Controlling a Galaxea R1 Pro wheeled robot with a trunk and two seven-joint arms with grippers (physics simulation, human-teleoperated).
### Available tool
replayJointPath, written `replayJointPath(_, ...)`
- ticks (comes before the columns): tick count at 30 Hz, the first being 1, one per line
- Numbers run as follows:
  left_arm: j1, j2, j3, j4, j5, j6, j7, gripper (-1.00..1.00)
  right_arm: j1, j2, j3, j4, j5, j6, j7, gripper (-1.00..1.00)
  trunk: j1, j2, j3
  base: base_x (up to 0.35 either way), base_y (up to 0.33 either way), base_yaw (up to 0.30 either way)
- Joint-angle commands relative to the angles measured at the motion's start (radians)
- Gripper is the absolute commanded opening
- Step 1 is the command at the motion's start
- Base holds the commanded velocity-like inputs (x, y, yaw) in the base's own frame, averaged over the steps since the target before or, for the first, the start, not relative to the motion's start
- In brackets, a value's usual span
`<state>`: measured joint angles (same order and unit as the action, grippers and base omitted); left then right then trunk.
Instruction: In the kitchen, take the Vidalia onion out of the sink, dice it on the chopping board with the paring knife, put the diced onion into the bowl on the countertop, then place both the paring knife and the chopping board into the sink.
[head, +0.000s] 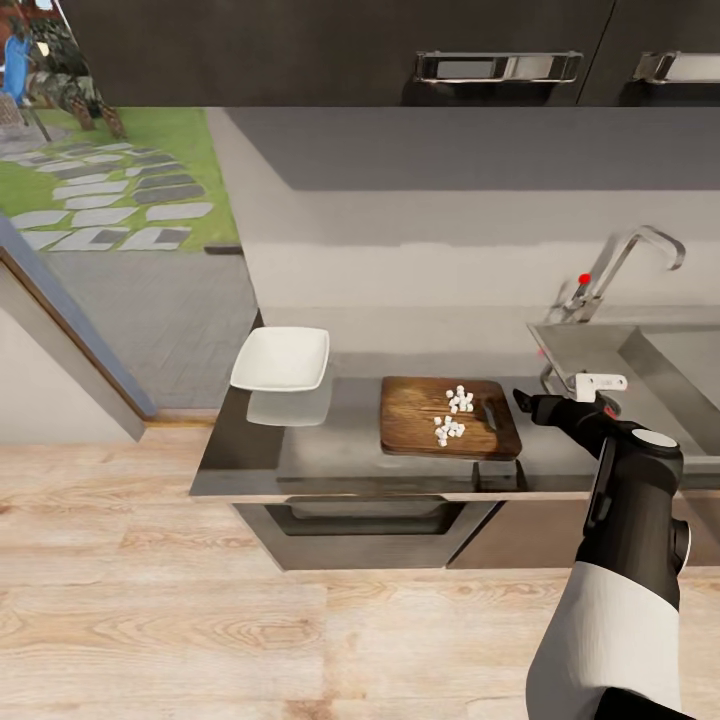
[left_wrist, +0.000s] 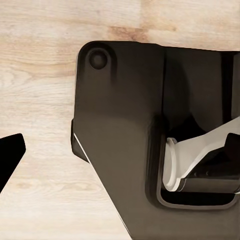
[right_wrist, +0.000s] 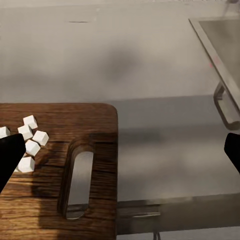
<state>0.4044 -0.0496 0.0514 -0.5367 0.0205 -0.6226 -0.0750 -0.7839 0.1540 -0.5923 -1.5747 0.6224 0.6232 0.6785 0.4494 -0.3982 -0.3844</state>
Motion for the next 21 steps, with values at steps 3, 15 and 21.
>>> replayJointPath(3,0.001,-0.001,0.005,-0.002,0.002,0.0,-0.008,1.0,-0.001,0.001,-0.003,-0.001,0.01,0.001,0.01,1.0,0.001,-0.002,-0.002,0.0,0.0,0.0)
replayJointPath(15,0.001,-0.001,0.005,-0.002,0.001,0.0,-0.008,1.0,-0.001,0.001,-0.003,-0.001,0.011,0.001,0.01,1.0,0.001,-0.002,-0.013,0.044,-0.055,0.062)
replayJointPath(21,0.001,-0.001,0.005,-0.002,0.001,0.0,-0.008,1.0,-0.001,0.001,-0.003,-0.001,0.011,0.001,0.01,1.0,0.001,-0.002,-0.019,0.005,-0.006,0.098)
